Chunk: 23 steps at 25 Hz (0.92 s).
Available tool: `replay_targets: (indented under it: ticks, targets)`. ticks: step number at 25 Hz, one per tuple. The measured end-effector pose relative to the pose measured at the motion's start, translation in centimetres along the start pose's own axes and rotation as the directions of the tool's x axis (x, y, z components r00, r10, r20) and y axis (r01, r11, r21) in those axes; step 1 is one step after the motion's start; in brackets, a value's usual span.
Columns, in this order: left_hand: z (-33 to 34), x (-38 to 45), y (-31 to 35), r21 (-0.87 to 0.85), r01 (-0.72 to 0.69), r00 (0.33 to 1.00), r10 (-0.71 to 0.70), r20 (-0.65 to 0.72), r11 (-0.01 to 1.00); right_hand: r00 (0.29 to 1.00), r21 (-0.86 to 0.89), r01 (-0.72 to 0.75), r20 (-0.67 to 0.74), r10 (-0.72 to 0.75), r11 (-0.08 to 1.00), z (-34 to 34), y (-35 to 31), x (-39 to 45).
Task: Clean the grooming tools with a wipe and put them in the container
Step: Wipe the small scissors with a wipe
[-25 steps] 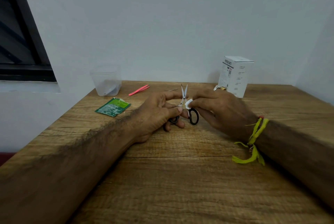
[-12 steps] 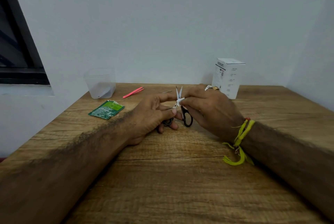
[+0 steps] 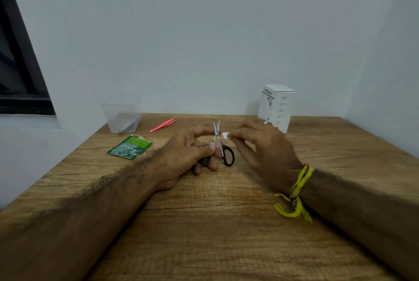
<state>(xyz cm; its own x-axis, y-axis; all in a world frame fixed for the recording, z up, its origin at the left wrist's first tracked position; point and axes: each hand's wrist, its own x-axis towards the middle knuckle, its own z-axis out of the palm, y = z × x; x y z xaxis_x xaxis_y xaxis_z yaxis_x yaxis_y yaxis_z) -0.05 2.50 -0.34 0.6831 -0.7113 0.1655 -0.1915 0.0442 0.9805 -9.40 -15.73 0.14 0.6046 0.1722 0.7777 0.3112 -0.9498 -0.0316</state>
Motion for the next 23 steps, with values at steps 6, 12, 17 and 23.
replay_targets:
  ticks: [6, 12, 17, 23]
  targets:
    - [-0.27, 0.35, -0.58, 0.023, -0.013, 1.000, 0.013, 0.001, 1.000, 0.992, -0.040, 0.082, 0.097, -0.077, 0.996, 0.33, 0.21, -0.93]
    - [-0.25, 0.44, -0.73, 0.023, -0.018, 1.000, 0.018, -0.012, 1.000, 0.980, -0.069, 0.144, 0.148, -0.133, 0.987, 0.54, 0.18, -0.71]
    - [-0.10, 0.37, -0.55, 0.045, -0.014, 1.000, 0.015, -0.008, 0.999, 0.966, -0.086, 0.193, 0.189, -0.174, 0.977, 0.54, -0.16, -0.72]
    - [-0.13, 0.40, -0.38, 0.064, -0.030, 1.000, 0.030, 0.002, 0.997, 0.982, -0.118, 0.173, 0.101, -0.161, 0.978, 0.30, -0.23, -0.48]
